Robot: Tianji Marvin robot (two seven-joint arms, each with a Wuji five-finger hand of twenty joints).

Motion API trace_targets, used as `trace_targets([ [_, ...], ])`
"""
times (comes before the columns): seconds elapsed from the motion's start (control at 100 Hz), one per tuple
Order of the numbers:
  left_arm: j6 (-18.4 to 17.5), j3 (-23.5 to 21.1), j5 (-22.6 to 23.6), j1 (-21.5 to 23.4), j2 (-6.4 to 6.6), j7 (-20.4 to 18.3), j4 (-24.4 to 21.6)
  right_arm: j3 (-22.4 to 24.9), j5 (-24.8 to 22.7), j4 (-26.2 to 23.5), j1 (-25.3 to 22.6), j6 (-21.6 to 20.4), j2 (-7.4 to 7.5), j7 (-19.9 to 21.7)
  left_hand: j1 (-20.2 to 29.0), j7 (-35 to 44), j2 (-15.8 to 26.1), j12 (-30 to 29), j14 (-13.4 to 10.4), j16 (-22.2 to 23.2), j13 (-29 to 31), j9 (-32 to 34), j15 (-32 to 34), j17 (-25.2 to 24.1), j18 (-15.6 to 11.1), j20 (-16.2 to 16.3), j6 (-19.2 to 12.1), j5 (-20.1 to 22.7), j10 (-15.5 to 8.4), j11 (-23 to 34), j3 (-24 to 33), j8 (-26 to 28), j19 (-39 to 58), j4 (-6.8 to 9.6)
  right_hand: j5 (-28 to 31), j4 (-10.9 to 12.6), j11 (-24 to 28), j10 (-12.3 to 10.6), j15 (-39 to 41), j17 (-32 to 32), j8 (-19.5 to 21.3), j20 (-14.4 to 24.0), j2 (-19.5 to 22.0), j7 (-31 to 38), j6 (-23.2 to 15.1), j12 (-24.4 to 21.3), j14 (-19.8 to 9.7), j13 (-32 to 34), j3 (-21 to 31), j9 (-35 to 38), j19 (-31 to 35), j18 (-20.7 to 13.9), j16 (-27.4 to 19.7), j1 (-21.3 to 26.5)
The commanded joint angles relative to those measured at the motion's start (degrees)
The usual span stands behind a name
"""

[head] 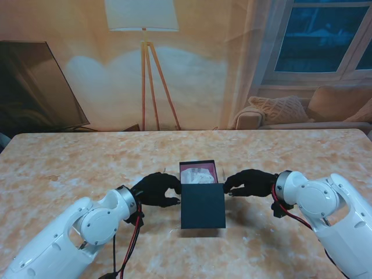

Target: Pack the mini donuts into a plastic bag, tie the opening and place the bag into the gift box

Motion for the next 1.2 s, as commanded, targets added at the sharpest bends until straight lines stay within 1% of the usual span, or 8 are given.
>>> trace_targets([
  [0.0,0.0,0.7,-0.6,-1.3,-1.15,-0.8,-0.8,-0.8,0.8,-0.6,0.9,0.0,-0.90,1.2,-0.2,-6.8,-0.1,0.1,0.2,0.8,0.0,1.3,0.0,-0.6,-0.1,1.1,-12.2,-4.1,-4.3,0.5,0.8,-0.7,0.6,-0.96,-4.0,-1.0,0.0,-3.0,0.6,0.1,-2.3,0.4,1.9,-6.1,-12.4,1.6,-0.3,0.8,-0.4,0.6,1.4,0.2,1.3,1.5],
  [0.25,1.6,2.0,-1.7,-4.8,-1.45,-1.1,1.0,-2.0,2.7,1.0,4.3,2.1,-1.06,1.8,-0.3,-6.9,0.1,0.1,0.3,0.7,-0.1,1.2,-0.1,-0.7,-0.1,1.2,-12.3,-3.8,-4.3,0.5,0.9,-0.6,0.6,-0.93,-3.8,-1.0,0.0,-3.0,0.6,0.1,-2.3,0.4,2.1,-6.0,-12.4,1.7,-0.1,0.8,-0.6,0.6,1.4,0.2,1.4,1.4],
  [0.6,4.2,3.6,-2.9,-9.2,-1.91,-1.3,3.5,-3.9,3.5,3.6,8.7,4.3,-1.35,1.9,-0.2,-7.1,0.3,0.1,0.3,0.5,-0.2,1.2,-0.3,-0.8,0.1,1.1,-12.2,-4.0,-4.3,0.4,0.4,-0.5,0.4,-0.90,-4.1,-1.1,-0.1,-2.9,0.5,-0.1,-2.3,0.5,2.3,-6.2,-12.4,1.7,-0.1,0.6,-1.2,0.5,1.3,0.4,1.4,1.3],
  [0.83,5.9,5.3,-4.0,-12.7,-2.32,-1.4,5.7,-6.0,4.1,6.3,11.9,6.3,-1.74,1.3,-0.1,-7.1,0.4,0.2,0.1,0.4,-0.2,1.1,-0.4,-0.7,0.1,1.1,-12.4,-3.9,-4.5,0.4,0.4,-0.4,0.4,-0.87,-4.0,-0.9,-0.1,-3.0,0.4,-0.3,-2.3,0.6,3.0,-6.2,-12.5,1.7,0.3,0.7,-1.3,0.5,1.1,0.4,1.4,2.3],
  [1.19,10.3,9.3,-6.9,-17.8,-3.41,-0.7,10.4,-9.8,5.9,11.3,17.6,9.1,-2.28,1.1,-0.1,-7.1,0.9,0.1,0.4,0.3,-0.7,0.9,-0.6,-1.1,0.4,1.0,-12.1,-3.9,-4.2,0.4,0.0,-0.5,0.3,-0.90,-4.3,-0.9,-0.1,-3.1,0.2,-0.4,-2.3,0.8,3.8,-6.1,-12.5,1.6,0.5,0.4,-2.9,0.2,0.9,0.5,1.4,3.0],
])
